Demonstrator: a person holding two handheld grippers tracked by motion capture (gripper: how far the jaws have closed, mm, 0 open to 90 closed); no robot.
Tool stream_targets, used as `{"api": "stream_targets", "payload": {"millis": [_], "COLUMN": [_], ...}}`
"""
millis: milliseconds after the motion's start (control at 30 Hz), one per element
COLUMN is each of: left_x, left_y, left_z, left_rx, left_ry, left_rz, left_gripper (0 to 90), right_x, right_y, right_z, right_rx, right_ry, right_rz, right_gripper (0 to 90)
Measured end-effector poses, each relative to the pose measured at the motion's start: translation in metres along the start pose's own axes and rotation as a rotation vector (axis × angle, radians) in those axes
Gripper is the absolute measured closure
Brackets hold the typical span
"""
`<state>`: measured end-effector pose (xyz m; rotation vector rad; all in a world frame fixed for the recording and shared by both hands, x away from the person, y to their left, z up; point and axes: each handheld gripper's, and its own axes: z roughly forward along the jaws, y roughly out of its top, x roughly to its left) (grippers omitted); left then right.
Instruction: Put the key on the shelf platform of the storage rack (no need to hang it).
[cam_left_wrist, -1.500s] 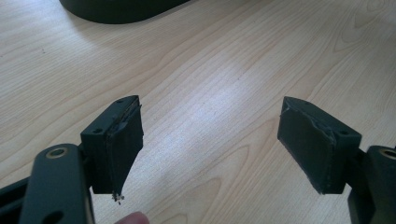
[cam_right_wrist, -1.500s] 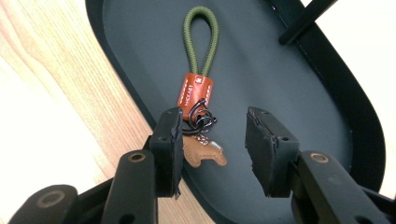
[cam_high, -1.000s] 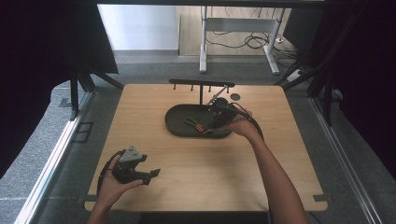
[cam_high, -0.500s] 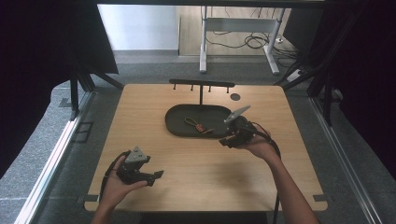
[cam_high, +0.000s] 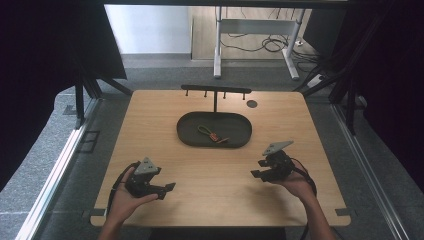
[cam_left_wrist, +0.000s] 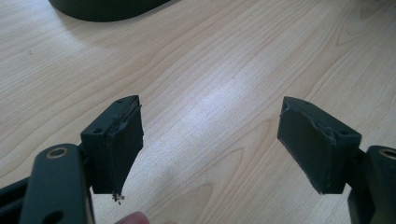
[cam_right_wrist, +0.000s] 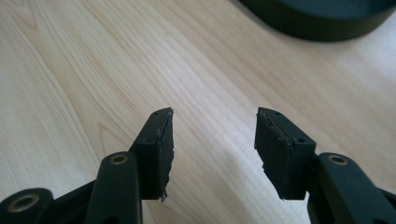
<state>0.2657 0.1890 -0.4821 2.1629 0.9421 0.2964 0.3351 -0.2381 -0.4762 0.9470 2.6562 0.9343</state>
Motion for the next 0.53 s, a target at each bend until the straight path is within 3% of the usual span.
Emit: {"api": "stream_targets", "payload": {"millis": [200,300,533], "left_x": [0.000,-0.001,-0.003], "left_y": [-0.001,-0.001,0.000], "left_z": [0.000,0.000,0.000], "left_rx": [0.002,0.001,-0.001], "left_ry": [0.001,0.002,0.000], "left_rz": [-0.002,-0.006,-0.003], "left_gripper": [22.7,22.8,22.8], "right_x": [0.001,0.002,0.006], "right_y": [-0.014,-0.015,-0.014], "right_z": [0.007,0.009,0.005], "right_rx": [-0.008,0.009,-0.027], "right_ry": [-0.003,-0.012,-0.036], "right_rz": [0.020,0.016,0.018], "right_gripper": [47.6,47.0,41.7]}}
